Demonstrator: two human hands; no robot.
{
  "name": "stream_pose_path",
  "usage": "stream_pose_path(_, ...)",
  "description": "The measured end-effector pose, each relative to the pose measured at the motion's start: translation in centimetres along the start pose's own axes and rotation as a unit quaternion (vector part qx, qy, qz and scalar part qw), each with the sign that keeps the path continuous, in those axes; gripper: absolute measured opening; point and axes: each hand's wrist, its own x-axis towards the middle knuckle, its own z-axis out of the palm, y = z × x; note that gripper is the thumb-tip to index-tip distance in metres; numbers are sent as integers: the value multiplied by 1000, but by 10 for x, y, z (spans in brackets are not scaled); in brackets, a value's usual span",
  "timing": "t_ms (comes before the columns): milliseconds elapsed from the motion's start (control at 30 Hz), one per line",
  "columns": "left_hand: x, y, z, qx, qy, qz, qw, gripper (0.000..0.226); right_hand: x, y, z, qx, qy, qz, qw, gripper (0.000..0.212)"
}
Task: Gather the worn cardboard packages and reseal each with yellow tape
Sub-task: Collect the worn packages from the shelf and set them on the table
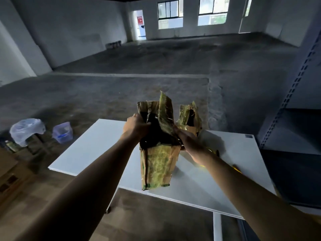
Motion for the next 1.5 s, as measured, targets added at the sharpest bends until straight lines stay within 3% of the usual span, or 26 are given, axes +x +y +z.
stream_pose_path(133,63,-7,7,-4,-11,13,1000,29,49,-6,6,5,26,-12,1000,30)
stream_pose_path(300,148,-16,14,-14,-62,42,997,31,106,-22,21,-8,76,-2,997,56)
stream_pose_path(433,200,-14,17,-4,-94,65,993,39,138,-36,33,-27,114,10,993,50)
stream_pose_path(700,266,-12,44,-9,-136,101,986,52,196,-35,30,-24,177,57,982,59)
stream_pose_path(967,299,4,63,-41,-185,90,978,82,239,-28,16,28,192,75,978,106)
stream_pose_path(1033,307,7,62,-43,-214,89,972,89,246,-28,13,26,200,75,977,92)
stream_pose_path(1100,315,5,65,-17,-229,111,967,79,249,-34,11,9,199,91,976,71)
stream_pose_path(1167,322,1,68,15,-229,121,966,73,254,-35,7,-6,195,100,976,72)
stream_pose_path(1500,313,10,68,90,-222,168,956,105,262,-43,13,-142,212,96,962,71)
